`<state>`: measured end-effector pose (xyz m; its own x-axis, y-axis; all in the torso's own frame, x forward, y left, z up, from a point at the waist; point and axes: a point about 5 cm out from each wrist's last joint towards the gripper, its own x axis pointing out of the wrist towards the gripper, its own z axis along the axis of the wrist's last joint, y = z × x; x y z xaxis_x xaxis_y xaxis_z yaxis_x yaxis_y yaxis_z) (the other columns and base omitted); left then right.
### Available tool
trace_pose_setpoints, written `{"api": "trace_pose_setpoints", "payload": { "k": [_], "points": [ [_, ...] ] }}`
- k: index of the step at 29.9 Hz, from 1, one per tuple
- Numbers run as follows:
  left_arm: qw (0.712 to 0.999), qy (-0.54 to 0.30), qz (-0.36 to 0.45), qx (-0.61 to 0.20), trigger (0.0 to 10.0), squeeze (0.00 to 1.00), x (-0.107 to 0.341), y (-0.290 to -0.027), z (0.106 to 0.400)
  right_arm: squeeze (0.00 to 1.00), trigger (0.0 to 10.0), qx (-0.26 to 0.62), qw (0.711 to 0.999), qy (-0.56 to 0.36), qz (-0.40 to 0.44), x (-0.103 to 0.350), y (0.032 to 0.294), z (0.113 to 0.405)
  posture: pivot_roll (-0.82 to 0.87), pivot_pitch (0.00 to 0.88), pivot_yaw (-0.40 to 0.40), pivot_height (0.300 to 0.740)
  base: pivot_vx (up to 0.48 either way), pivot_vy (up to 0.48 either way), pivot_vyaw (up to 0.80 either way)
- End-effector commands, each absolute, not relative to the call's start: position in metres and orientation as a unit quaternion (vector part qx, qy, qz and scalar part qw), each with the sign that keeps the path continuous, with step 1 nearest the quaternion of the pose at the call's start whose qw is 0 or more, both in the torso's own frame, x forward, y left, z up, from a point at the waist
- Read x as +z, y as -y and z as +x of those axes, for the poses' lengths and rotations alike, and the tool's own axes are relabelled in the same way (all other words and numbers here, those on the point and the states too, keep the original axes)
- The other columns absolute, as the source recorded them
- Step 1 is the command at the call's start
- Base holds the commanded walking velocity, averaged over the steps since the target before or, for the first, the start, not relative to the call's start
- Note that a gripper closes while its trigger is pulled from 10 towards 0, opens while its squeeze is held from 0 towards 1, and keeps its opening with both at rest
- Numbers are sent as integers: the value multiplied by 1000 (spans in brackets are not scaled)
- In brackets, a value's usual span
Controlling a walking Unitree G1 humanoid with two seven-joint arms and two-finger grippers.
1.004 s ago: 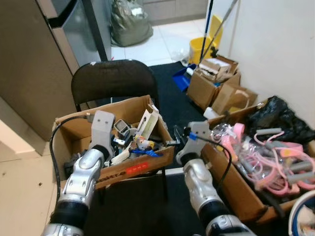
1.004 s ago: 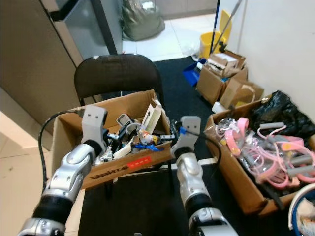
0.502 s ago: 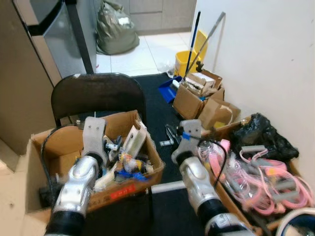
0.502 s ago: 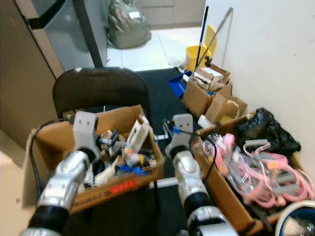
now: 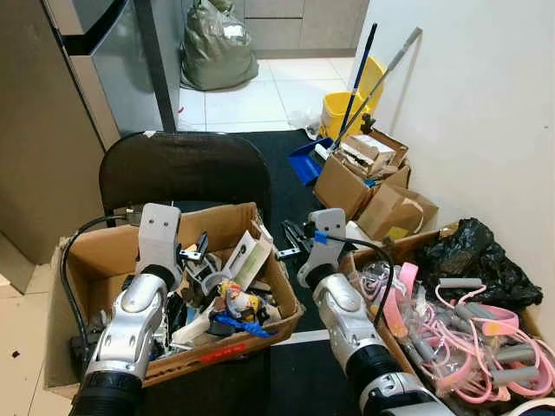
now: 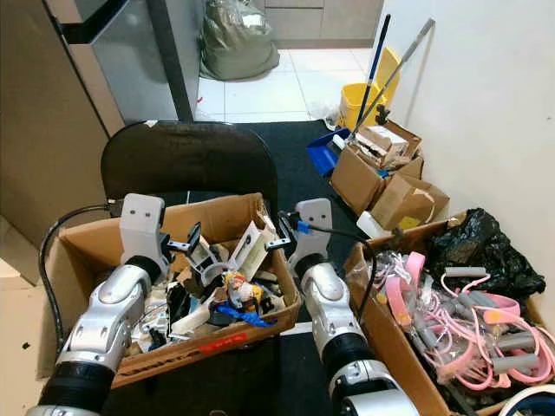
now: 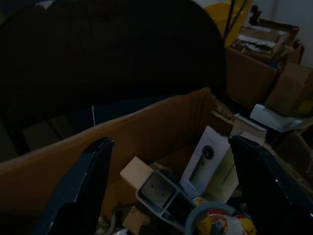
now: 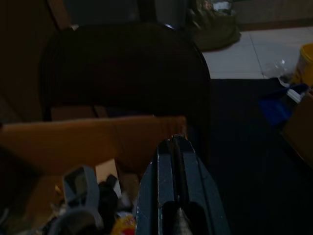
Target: Picking trash to rubbish bin
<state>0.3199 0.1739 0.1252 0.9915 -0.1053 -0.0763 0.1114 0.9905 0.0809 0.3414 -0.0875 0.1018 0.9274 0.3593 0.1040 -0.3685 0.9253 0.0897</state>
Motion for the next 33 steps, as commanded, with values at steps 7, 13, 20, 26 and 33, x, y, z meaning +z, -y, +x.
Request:
{"api": "trace_pose_setpoints", "payload": {
  "k": [7, 13, 20, 26, 33],
  "points": [
    [996, -53, 50, -59, 10000, 0, 119, -174, 314, 0, 10000, 197, 979, 19, 40, 92, 88, 337, 95, 128, 9, 740, 0, 0, 800],
    [995, -56, 58, -62, 10000, 0, 120, -174, 314, 0, 10000, 195, 980, 18, 42, 93, 88, 338, 96, 129, 9, 740, 0, 0, 800],
    [995, -60, 57, -62, 10000, 0, 120, -174, 314, 0, 10000, 193, 980, 18, 41, 93, 88, 338, 99, 132, 13, 740, 0, 0, 800],
    [994, -61, 58, -63, 10000, 0, 120, -173, 315, 0, 10000, 190, 981, 15, 41, 92, 88, 338, 101, 135, 14, 740, 0, 0, 800],
    [994, -62, 56, -69, 10000, 0, 121, -173, 315, 0, 10000, 185, 981, 16, 54, 93, 88, 338, 101, 137, 15, 740, 0, 0, 229]
  ]
}}
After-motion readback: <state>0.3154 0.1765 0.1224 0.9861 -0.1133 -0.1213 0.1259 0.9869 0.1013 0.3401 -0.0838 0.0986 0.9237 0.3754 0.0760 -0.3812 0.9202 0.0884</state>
